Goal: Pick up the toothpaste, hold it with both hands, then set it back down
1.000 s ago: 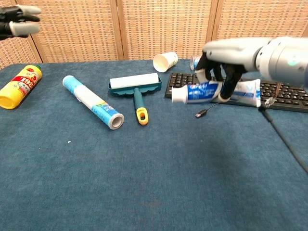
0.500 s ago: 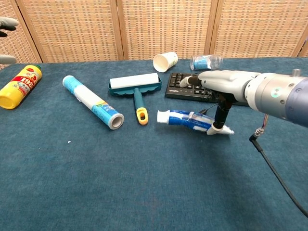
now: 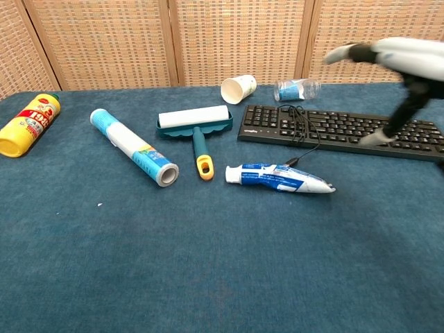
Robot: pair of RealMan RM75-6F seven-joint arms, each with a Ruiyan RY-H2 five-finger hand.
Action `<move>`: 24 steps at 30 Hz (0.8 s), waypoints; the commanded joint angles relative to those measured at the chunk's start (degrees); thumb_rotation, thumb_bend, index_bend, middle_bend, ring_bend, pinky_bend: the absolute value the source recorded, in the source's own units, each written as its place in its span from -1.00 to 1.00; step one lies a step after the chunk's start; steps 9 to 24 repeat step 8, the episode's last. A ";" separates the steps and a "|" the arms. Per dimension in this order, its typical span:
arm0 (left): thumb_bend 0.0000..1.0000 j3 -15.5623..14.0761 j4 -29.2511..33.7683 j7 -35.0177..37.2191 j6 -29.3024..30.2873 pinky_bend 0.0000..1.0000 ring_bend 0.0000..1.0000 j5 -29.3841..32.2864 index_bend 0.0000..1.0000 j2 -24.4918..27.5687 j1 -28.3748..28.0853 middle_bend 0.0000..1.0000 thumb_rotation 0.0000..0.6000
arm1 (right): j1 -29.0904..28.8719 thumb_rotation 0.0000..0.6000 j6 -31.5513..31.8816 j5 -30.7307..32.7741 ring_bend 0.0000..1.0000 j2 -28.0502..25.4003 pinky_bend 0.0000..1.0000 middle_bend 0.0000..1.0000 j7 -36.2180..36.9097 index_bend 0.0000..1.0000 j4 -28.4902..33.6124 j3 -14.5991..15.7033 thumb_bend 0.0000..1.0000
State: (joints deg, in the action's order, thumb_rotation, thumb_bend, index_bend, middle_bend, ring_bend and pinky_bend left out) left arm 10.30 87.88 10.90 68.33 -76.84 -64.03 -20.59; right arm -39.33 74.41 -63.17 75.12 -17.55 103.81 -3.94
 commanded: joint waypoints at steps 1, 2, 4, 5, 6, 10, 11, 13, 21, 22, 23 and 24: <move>-1.00 -2.18 3.32 -4.67 5.36 -1.00 -1.00 0.08 -1.00 1.28 4.14 -1.00 0.82 | 7.81 1.00 6.34 -9.45 -1.00 -4.79 -1.00 -1.00 8.89 -1.00 -6.79 5.19 -1.00; -1.00 -2.51 3.49 -5.34 6.38 -1.00 -1.00 -0.23 -1.00 1.28 4.75 -1.00 0.83 | 8.81 1.00 7.24 -10.28 -1.00 -5.11 -1.00 -1.00 9.66 -1.00 -7.85 5.70 -1.00; -1.00 -3.67 3.98 -7.13 9.28 -1.00 -1.00 -1.28 -1.00 1.40 6.68 -1.00 0.86 | 11.72 1.00 9.83 -12.52 -1.00 -5.95 -1.00 -1.00 11.82 -1.00 -10.26 7.36 -1.00; -1.00 -4.21 4.26 -7.96 10.63 -1.00 -1.00 -1.81 -1.00 1.49 7.59 -1.00 0.86 | 12.96 1.00 10.89 -13.67 -1.00 -6.16 -1.00 -1.00 12.70 -1.00 -11.45 8.00 -1.00; -1.00 -4.83 4.48 -8.76 11.96 -1.00 -1.00 -2.43 -1.00 1.61 8.55 -1.00 0.87 | 14.50 1.00 12.23 -14.86 -1.00 -6.31 -1.00 -1.00 13.30 -1.00 -12.88 8.66 -1.00; -1.00 -5.72 4.65 -9.45 13.55 -1.00 -1.00 -3.24 -1.00 1.80 9.85 -1.00 0.88 | 16.74 1.00 14.08 -16.19 -1.00 -6.25 -1.00 -1.00 14.24 -1.00 -14.63 9.38 -1.00; -1.00 -5.72 4.65 -9.45 13.55 -1.00 -1.00 -3.24 -1.00 1.80 9.85 -1.00 0.88 | 16.74 1.00 14.08 -16.19 -1.00 -6.25 -1.00 -1.00 14.24 -1.00 -14.63 9.38 -1.00; -1.00 -5.72 4.65 -9.45 13.55 -1.00 -1.00 -3.24 -1.00 1.80 9.85 -1.00 0.88 | 16.74 1.00 14.08 -16.19 -1.00 -6.25 -1.00 -1.00 14.24 -1.00 -14.63 9.38 -1.00; -1.00 -5.72 4.65 -9.45 13.55 -1.00 -1.00 -3.24 -1.00 1.80 9.85 -1.00 0.88 | 16.74 1.00 14.08 -16.19 -1.00 -6.25 -1.00 -1.00 14.24 -1.00 -14.63 9.38 -1.00; -1.00 -5.72 4.65 -9.45 13.55 -1.00 -1.00 -3.24 -1.00 1.80 9.85 -1.00 0.88 | 16.74 1.00 14.08 -16.19 -1.00 -6.25 -1.00 -1.00 14.24 -1.00 -14.63 9.38 -1.00; -1.00 -5.72 4.65 -9.45 13.55 -1.00 -1.00 -3.24 -1.00 1.80 9.85 -1.00 0.88 | 16.74 1.00 14.08 -16.19 -1.00 -6.25 -1.00 -1.00 14.24 -1.00 -14.63 9.38 -1.00; -1.00 -5.72 4.65 -9.45 13.55 -1.00 -1.00 -3.24 -1.00 1.80 9.85 -1.00 0.88 | 16.74 1.00 14.08 -16.19 -1.00 -6.25 -1.00 -1.00 14.24 -1.00 -14.63 9.38 -1.00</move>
